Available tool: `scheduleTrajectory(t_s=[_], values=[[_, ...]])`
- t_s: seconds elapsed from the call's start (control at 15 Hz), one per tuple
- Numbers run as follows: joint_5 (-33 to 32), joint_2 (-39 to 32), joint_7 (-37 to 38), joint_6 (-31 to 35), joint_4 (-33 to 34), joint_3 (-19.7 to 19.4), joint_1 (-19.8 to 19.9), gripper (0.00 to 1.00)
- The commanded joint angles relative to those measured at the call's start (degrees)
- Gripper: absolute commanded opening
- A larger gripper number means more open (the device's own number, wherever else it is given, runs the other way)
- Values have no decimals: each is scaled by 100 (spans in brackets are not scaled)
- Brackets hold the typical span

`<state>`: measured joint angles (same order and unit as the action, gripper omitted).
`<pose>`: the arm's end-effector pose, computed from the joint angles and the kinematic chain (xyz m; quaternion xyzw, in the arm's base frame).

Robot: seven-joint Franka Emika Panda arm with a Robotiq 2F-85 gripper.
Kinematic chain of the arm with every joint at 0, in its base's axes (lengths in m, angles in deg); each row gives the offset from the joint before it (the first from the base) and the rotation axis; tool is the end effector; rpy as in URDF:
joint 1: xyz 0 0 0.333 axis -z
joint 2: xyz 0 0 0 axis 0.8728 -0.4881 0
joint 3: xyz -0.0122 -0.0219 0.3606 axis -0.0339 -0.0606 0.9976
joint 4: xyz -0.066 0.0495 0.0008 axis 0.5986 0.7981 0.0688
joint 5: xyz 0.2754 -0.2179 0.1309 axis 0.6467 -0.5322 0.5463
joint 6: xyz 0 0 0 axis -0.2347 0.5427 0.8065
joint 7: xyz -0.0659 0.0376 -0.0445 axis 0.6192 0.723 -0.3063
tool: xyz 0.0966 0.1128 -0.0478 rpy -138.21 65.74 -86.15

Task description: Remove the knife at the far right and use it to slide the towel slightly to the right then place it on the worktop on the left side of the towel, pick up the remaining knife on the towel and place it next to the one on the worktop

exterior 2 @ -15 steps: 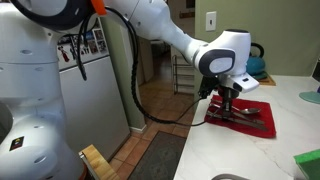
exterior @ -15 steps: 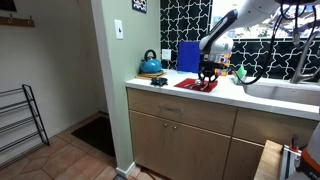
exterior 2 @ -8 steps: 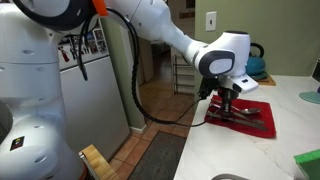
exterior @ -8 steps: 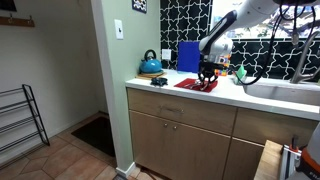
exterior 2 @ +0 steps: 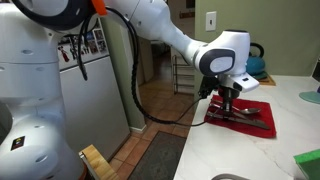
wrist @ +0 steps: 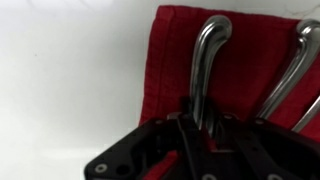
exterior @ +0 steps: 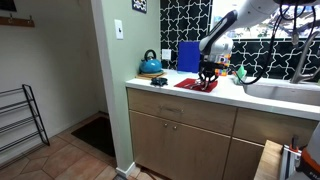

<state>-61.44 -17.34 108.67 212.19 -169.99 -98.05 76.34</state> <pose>0.5237 -0.3002 0.3662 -0.8189 0.5721 -0.0382 0.0256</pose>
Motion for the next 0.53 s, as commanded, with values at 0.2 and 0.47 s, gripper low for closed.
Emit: scheduleTrajectory(t_s=[0.2, 0.47], values=[[-660, 767, 209, -273, 60, -98, -188, 5], [-206, 874, -800, -272, 409, 144, -200, 5]])
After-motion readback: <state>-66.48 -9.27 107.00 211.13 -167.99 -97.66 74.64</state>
